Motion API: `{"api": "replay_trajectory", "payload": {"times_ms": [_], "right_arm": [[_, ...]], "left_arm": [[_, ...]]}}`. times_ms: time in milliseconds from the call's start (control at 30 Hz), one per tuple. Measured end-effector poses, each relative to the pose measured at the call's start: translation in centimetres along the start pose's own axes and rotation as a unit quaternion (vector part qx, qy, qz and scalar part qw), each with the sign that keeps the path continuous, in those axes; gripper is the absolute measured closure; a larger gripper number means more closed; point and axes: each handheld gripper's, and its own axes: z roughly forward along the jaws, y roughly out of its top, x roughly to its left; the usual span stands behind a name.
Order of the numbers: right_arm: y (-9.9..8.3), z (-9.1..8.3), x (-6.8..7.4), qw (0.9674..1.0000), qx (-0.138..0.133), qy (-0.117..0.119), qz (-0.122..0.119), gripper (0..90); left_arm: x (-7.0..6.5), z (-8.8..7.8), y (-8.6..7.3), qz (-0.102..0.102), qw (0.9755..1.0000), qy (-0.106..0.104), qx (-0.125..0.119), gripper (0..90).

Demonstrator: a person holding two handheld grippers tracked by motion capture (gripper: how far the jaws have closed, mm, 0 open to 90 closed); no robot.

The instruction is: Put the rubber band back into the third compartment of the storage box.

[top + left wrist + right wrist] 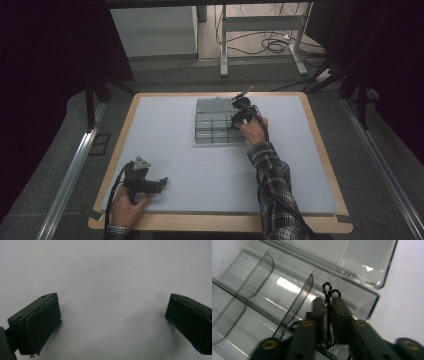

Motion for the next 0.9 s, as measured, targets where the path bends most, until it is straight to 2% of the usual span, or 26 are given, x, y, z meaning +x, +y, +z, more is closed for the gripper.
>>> {"api": "replay_trajectory", "payload": {"times_ms": [333,567,900], "right_arm": [[0.1,-1.5,-0.1,0.9997,-0.021,-0.006,-0.005,69.2],[-0.3,-2.4,0.0,0.9995,-0.029,0.003,-0.01,64.6],[-0.6,-3.6,0.9,0.9986,-0.041,0.015,-0.029,58.4]], "left_arm": [[0.0,0.0,0.0,0.001,1.0,0.0,0.0,0.0],[0.0,0.0,0.0,0.0,1.0,0.0,0.0,0.0],[0.0,0.0,0.0,0.001,1.0,0.0,0.0,0.0]]}}
